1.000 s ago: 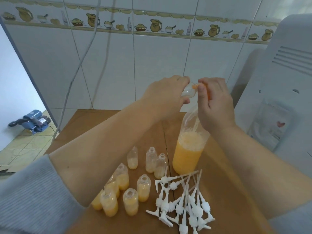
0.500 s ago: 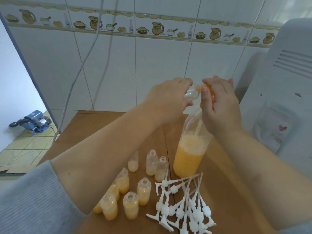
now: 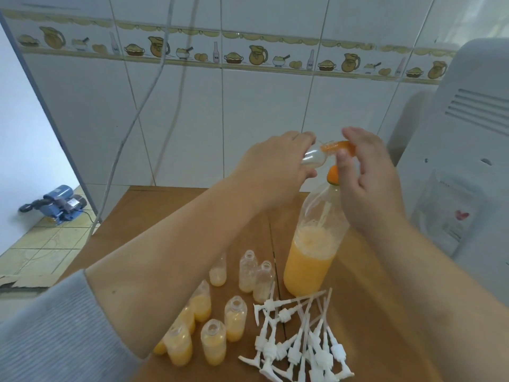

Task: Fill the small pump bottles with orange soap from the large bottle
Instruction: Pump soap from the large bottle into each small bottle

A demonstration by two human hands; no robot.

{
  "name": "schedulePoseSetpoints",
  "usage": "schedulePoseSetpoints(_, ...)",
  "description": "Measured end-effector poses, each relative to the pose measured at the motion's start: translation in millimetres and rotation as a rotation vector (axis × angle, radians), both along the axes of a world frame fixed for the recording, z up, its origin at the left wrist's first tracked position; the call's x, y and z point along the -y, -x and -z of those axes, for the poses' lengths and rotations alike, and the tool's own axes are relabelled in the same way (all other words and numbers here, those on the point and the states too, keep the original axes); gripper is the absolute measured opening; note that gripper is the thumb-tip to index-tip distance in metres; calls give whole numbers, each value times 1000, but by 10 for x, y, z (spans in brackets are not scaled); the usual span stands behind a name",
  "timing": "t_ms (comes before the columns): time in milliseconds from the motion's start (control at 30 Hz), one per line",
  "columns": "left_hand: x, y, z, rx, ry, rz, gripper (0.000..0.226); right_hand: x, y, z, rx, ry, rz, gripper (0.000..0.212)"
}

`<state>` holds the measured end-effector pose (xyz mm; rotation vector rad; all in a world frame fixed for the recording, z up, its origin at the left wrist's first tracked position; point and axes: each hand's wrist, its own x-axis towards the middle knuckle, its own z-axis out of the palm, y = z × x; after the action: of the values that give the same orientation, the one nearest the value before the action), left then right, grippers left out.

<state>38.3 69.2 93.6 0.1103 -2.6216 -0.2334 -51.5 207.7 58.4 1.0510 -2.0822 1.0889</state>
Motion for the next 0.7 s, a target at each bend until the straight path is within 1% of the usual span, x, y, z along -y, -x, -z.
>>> schedulePoseSetpoints(67,1,3,-29,-3,20,-6,44,-79,3,-66,-40,59,17,44)
schedulePoseSetpoints(167,0,-7,-18,-9,24,-10,47,-137,-5,-81,-124,4,43,36)
schedulePoseSetpoints(267,-9,-13,17,-26,20,-6,49,-138,6,-36,-176,-18,65,35)
schedulePoseSetpoints(367,-28,-3,38,-48,7,0,49,-92,55,39,-286,82,86,31)
schedulePoseSetpoints(467,-41,25,49,-62,6,0,49,13,155,75,-349,214,95,28)
schedulePoseSetpoints(633,-30,37,76,-44,-38,-5,50,184,302,54,-414,329,151,37)
schedulePoseSetpoints(700,-30,37,107,-24,-53,-3,49,215,319,81,-434,363,178,37)
